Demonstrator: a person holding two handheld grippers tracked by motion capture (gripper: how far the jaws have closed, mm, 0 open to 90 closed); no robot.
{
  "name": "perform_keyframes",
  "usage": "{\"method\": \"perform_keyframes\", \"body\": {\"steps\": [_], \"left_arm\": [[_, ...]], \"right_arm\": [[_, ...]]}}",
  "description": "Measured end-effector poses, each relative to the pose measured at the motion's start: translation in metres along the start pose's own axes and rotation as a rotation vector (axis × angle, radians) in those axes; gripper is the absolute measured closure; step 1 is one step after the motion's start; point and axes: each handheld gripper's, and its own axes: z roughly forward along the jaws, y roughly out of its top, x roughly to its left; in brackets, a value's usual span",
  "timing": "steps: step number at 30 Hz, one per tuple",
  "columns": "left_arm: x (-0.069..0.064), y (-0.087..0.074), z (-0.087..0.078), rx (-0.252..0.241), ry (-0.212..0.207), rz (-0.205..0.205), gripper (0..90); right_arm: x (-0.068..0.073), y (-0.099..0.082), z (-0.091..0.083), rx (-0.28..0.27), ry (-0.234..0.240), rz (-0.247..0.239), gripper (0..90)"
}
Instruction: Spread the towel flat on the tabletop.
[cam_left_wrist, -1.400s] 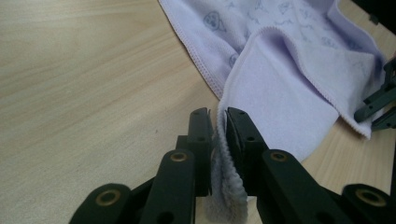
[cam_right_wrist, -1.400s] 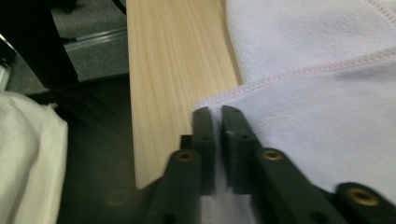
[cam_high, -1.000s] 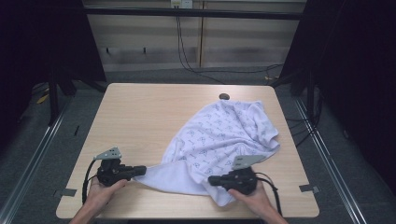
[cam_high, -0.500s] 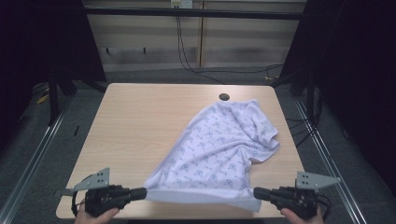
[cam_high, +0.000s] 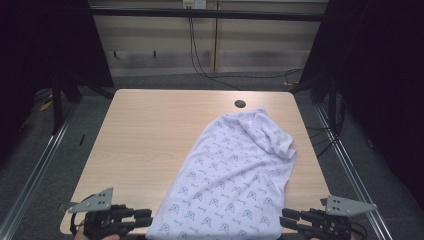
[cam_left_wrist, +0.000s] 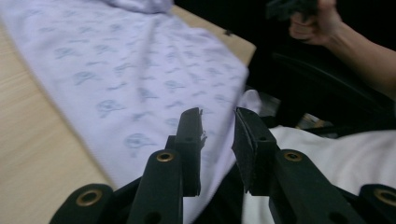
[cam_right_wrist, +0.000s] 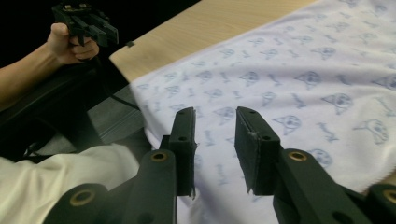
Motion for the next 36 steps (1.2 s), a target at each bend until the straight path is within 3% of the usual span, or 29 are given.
{"method": "perform_keyframes", "body": {"steps": [1, 2, 3, 4, 5, 7, 8, 9, 10, 14, 15, 16, 17, 18, 19, 25, 27, 28, 31, 33, 34, 36], "left_arm": [[0.012, 0.003, 0.007, 0.019, 0.021, -0.01, 72.2], [0.031, 0.009, 0.021, 0.047, 0.052, -0.028, 72.6], [0.042, 0.012, 0.03, 0.061, 0.056, -0.043, 73.1], [0.042, 0.012, 0.03, 0.061, 0.056, -0.043, 74.1], [0.062, 0.021, 0.052, 0.103, 0.093, -0.048, 74.9], [0.081, 0.029, 0.074, 0.138, 0.105, -0.061, 75.5], [0.081, 0.029, 0.074, 0.138, 0.105, -0.061, 75.5], [0.093, 0.036, 0.096, 0.162, 0.131, -0.055, 74.5], [0.096, 0.039, 0.106, 0.178, 0.138, -0.04, 73.6], [0.101, 0.042, 0.141, 0.261, 0.162, -0.002, 69.7], [0.1, 0.042, 0.144, 0.25, 0.166, 0.011, 71.0], [0.098, 0.041, 0.145, 0.251, 0.184, 0.023, 74.6], [0.095, 0.042, 0.144, 0.276, 0.213, 0.074, 79.4], [0.095, 0.042, 0.144, 0.276, 0.213, 0.074, 87.3], [0.091, 0.039, 0.139, 0.291, 0.232, 0.093, 89.0], [0.079, 0.024, 0.114, 0.302, 0.217, 0.062, 90.0], [0.07, 0.013, 0.099, 0.302, 0.194, 0.036, 90.0], [0.059, 0.004, 0.087, 0.317, 0.162, 0.014, 90.0], [0.038, -0.012, 0.074, 0.336, 0.082, -0.022, 90.0], [0.027, -0.016, 0.071, 0.373, 0.03, -0.01, 90.0], [0.024, -0.016, 0.071, 0.373, 0.027, 0.0, 89.8], [0.028, -0.013, 0.074, 0.351, 0.007, -0.018, 85.3]], "right_arm": [[-0.005, -0.001, 0.003, 0.001, -0.008, 0.006, 67.7], [-0.021, -0.001, 0.012, 0.019, -0.057, 0.015, 67.4], [-0.026, -0.001, 0.014, 0.023, -0.065, 0.02, 67.2], [-0.026, -0.001, 0.014, 0.023, -0.065, 0.02, 67.2], [-0.044, 0.0, 0.025, 0.044, -0.091, 0.037, 65.8], [-0.057, 0.001, 0.035, 0.067, -0.11, 0.041, 65.3], [-0.057, 0.001, 0.035, 0.067, -0.11, 0.041, 65.3], [-0.068, 0.002, 0.05, 0.114, -0.107, 0.049, 64.7], [-0.069, 0.003, 0.054, 0.132, -0.105, 0.046, 64.7], [-0.072, 0.005, 0.077, 0.212, -0.137, 0.005, 62.8], [-0.074, 0.006, 0.08, 0.218, -0.152, -0.007, 61.7], [-0.076, 0.007, 0.082, 0.224, -0.161, -0.002, 61.3], [-0.078, 0.007, 0.083, 0.223, -0.162, -0.004, 61.0], [-0.078, 0.007, 0.083, 0.223, -0.162, -0.004, 61.0], [-0.081, 0.008, 0.083, 0.225, -0.182, 0.006, 60.1], [-0.082, 0.007, 0.081, 0.215, -0.202, 0.001, 59.6], [-0.082, 0.008, 0.081, 0.213, -0.205, 0.003, 59.4], [-0.083, 0.009, 0.081, 0.21, -0.203, 0.002, 59.3], [-0.084, 0.01, 0.084, 0.215, -0.21, -0.001, 59.2], [-0.086, 0.012, 0.088, 0.218, -0.213, -0.011, 59.2], [-0.086, 0.014, 0.091, 0.218, -0.215, -0.011, 59.3], [-0.089, 0.019, 0.099, 0.218, -0.216, -0.028, 59.3]]}}
